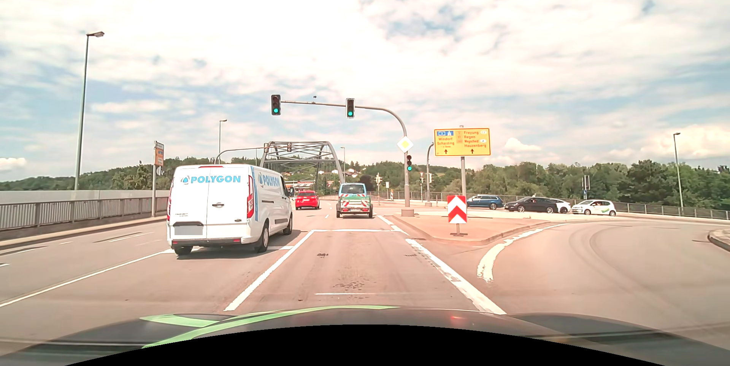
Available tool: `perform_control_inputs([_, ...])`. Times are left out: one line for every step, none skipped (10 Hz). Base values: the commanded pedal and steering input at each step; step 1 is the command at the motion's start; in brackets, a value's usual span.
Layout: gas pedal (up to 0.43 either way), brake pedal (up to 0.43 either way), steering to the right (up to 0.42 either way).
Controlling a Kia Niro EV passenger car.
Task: Follow the waypoints while adhering to traffic rules and regulations
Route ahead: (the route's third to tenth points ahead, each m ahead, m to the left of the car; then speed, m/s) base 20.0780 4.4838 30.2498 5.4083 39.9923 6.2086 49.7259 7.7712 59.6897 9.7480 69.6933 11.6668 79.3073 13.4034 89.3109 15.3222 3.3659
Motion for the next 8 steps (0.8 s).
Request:
perform_control_inputs([0.331, 0.000, -0.005])
perform_control_inputs([0.319, 0.000, -0.005])
perform_control_inputs([0.319, 0.000, -0.006])
perform_control_inputs([0.311, 0.000, -0.008])
perform_control_inputs([0.311, 0.000, -0.010])
perform_control_inputs([0.299, 0.000, -0.012])
perform_control_inputs([0.299, 0.000, -0.012])
perform_control_inputs([0.299, 0.000, -0.012])
